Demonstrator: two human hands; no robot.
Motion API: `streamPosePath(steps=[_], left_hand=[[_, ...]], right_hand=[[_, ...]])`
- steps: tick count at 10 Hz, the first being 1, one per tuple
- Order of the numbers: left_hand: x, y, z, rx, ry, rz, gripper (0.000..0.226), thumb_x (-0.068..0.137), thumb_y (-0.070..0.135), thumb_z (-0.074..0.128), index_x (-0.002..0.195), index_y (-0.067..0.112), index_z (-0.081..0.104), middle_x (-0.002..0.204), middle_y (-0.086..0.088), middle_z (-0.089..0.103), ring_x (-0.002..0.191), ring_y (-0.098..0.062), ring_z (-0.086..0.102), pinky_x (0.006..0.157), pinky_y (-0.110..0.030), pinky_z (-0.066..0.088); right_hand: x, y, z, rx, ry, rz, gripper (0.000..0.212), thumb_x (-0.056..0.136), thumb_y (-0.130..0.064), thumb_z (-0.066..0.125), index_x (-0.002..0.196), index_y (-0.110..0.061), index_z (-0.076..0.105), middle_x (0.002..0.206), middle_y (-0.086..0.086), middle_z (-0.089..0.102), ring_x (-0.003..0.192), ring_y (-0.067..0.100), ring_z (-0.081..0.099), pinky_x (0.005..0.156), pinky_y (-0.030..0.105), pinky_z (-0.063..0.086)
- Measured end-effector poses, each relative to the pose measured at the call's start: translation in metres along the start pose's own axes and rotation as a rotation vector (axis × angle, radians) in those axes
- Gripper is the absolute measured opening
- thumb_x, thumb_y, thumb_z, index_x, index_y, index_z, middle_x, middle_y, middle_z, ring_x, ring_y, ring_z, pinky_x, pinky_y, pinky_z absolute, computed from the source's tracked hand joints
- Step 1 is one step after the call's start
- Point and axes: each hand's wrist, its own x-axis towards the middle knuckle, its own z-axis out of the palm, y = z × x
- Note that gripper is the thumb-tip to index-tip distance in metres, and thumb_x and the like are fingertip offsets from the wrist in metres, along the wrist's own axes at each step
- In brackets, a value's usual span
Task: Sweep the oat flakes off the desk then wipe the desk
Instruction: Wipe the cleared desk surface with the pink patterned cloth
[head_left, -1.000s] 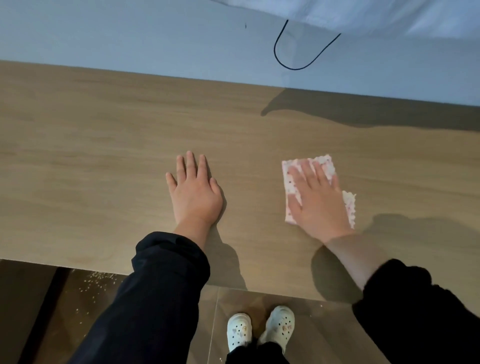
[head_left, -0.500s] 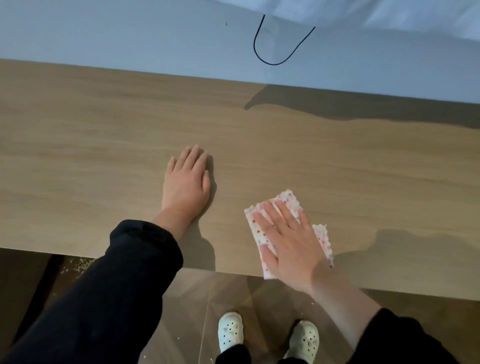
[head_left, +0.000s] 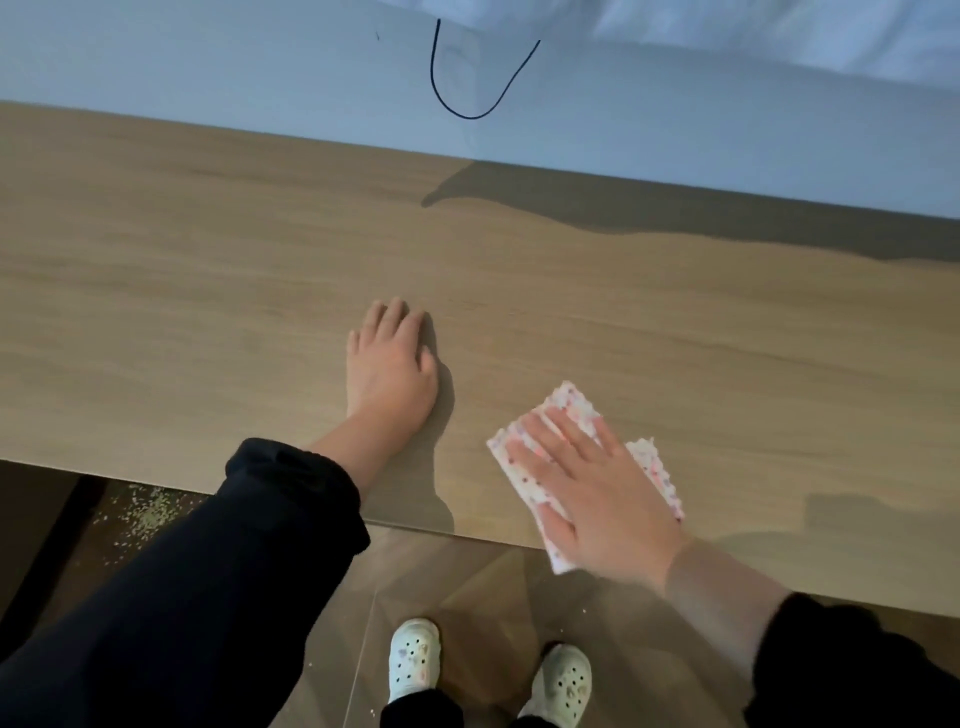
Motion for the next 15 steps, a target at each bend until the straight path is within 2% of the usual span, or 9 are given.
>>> streamPosePath(steps=[2,3,4,7,9,11,12,14,15], left_hand=[[-0.018,0.059,0.034,0.155,-0.131,-0.076,0.057,0.101,0.038,0.020,0.155,0.025,0.005,0.162,-0.003,-0.006,0.148,-0.021,-0.012,0.118,-0.050,-0.003],[-0.019,0.060,0.041,0.234,-0.119,-0.085,0.061,0.099,0.043,0.018,0.154,0.025,0.001,0.162,-0.004,-0.009,0.148,-0.023,-0.014,0.117,-0.052,-0.004],[-0.019,0.060,0.040,0.248,-0.124,-0.080,0.062,0.098,0.043,0.018,0.154,0.025,0.001,0.162,-0.004,-0.008,0.148,-0.023,-0.013,0.117,-0.053,-0.003],[-0.019,0.062,0.040,0.249,-0.099,-0.098,0.062,0.097,0.045,0.019,0.154,0.027,0.003,0.162,-0.002,-0.006,0.148,-0.021,-0.013,0.119,-0.052,-0.002],[-0.020,0.062,0.040,0.240,-0.082,-0.110,0.062,0.097,0.045,0.022,0.155,0.028,0.005,0.162,-0.001,-0.004,0.148,-0.020,-0.011,0.119,-0.051,-0.002],[-0.020,0.062,0.040,0.247,-0.071,-0.116,0.062,0.096,0.045,0.022,0.154,0.029,0.005,0.162,0.000,-0.004,0.148,-0.019,-0.011,0.119,-0.050,-0.002],[-0.020,0.062,0.039,0.247,-0.070,-0.116,0.063,0.096,0.046,0.022,0.154,0.029,0.005,0.162,0.000,-0.003,0.148,-0.019,-0.011,0.119,-0.050,-0.002],[-0.020,0.063,0.040,0.234,-0.059,-0.116,0.062,0.096,0.045,0.025,0.154,0.029,0.009,0.162,0.000,-0.001,0.148,-0.020,-0.009,0.119,-0.050,-0.001],[-0.021,0.064,0.038,0.224,-0.074,-0.122,0.062,0.097,0.045,0.024,0.154,0.028,0.009,0.162,0.000,-0.002,0.148,-0.019,-0.010,0.118,-0.050,-0.002]], right_hand=[[0.039,0.075,-0.014,0.051,0.006,0.368,0.071,0.088,-0.051,0.001,0.155,-0.029,0.006,0.164,0.002,0.001,0.150,0.022,-0.005,0.119,0.049,0.001],[0.045,0.065,-0.016,0.055,-0.006,0.321,0.072,0.088,-0.050,-0.002,0.155,-0.025,0.000,0.163,0.004,-0.005,0.150,0.025,-0.010,0.118,0.050,-0.004],[0.002,0.049,-0.005,-0.001,0.003,-0.047,0.063,0.096,-0.047,0.017,0.155,-0.023,0.016,0.162,0.006,0.010,0.150,0.027,0.005,0.119,0.052,0.006],[0.070,0.131,-0.028,0.084,0.006,0.350,0.071,0.088,-0.052,0.003,0.155,-0.029,0.008,0.164,0.003,0.001,0.150,0.024,-0.003,0.117,0.052,0.005],[0.047,0.089,-0.035,0.187,-0.147,0.179,0.068,0.099,-0.052,0.029,0.153,-0.036,-0.008,0.160,-0.002,-0.023,0.146,0.018,-0.025,0.119,0.052,-0.009],[0.032,0.087,-0.044,0.068,0.016,0.136,0.072,0.086,-0.061,0.000,0.153,-0.036,-0.006,0.157,-0.005,-0.025,0.145,0.020,-0.027,0.109,0.045,-0.025],[0.047,0.094,-0.028,0.038,-0.052,0.069,0.071,0.088,-0.061,-0.003,0.153,-0.035,-0.008,0.162,-0.003,-0.013,0.148,0.020,-0.017,0.114,0.048,-0.018],[0.122,0.134,-0.034,0.081,0.017,0.520,0.063,0.099,-0.050,0.014,0.156,-0.027,0.000,0.164,0.004,-0.004,0.150,0.026,-0.007,0.115,0.063,0.006],[0.113,0.096,-0.030,0.096,0.030,0.330,0.064,0.099,-0.050,0.015,0.156,-0.027,-0.001,0.164,0.005,-0.004,0.150,0.025,-0.006,0.116,0.062,0.006]])
